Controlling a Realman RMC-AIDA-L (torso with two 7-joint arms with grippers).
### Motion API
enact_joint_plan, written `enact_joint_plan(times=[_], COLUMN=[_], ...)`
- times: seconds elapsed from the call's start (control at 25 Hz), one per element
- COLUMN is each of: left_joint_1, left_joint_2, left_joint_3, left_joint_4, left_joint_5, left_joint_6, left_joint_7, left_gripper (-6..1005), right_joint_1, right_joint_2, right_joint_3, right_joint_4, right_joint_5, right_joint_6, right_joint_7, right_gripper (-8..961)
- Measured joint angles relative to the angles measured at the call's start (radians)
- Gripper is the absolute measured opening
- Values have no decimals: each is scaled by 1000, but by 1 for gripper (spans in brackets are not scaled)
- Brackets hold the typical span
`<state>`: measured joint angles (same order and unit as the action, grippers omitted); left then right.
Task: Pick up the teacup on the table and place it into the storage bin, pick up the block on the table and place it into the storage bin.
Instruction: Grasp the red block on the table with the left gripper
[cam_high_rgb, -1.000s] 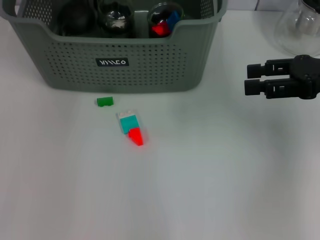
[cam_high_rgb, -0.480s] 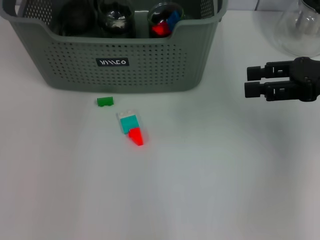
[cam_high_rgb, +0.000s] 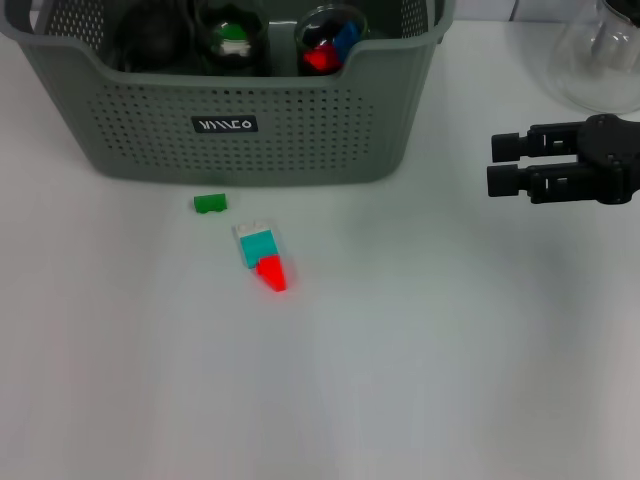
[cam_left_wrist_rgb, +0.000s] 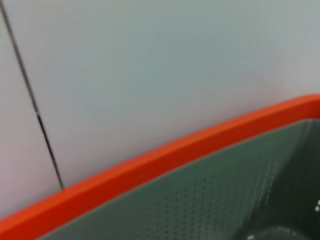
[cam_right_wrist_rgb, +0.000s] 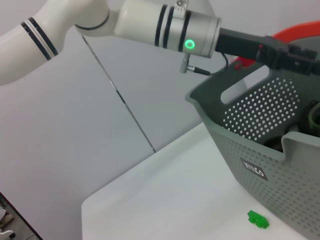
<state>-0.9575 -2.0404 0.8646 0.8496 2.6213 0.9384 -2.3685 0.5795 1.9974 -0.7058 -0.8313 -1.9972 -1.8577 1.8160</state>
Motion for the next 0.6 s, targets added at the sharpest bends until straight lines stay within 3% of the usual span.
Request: enact_joint_plan(times=[0.12,0.2,0.28,0.4,0.52,0.6], left_joint_1=[71,130,207,318,378,405], left_joint_2=[-23,-30,-31,-22,-17,-20], left_joint_3=[-16,-22,-26,-28,-27,-26], left_joint_4=[176,295,409,504,529,538], left_joint_5=[-83,-202,-405,-693,-834,-855], left_joint_6=[87,177,307,489,649,748], left_joint_7=[18,52,135,290,410,479], left_gripper=[687,749,780,779,777,776], right_joint_1=[1,2,2,1,-1,-1], right_joint_2=[1,0,-2,-4,-4,-4], right_joint_3=[0,0,3,7,8,8], right_joint_4=[0,0,0,0,0,0], right_joint_5=[1,1,1,2,4,5], right_joint_6=[-2,-3,-3,-3,-1,2], right_joint_7=[-3,-3,-4,-5,-7,-8], right_gripper=[705,705,705,705,705,705])
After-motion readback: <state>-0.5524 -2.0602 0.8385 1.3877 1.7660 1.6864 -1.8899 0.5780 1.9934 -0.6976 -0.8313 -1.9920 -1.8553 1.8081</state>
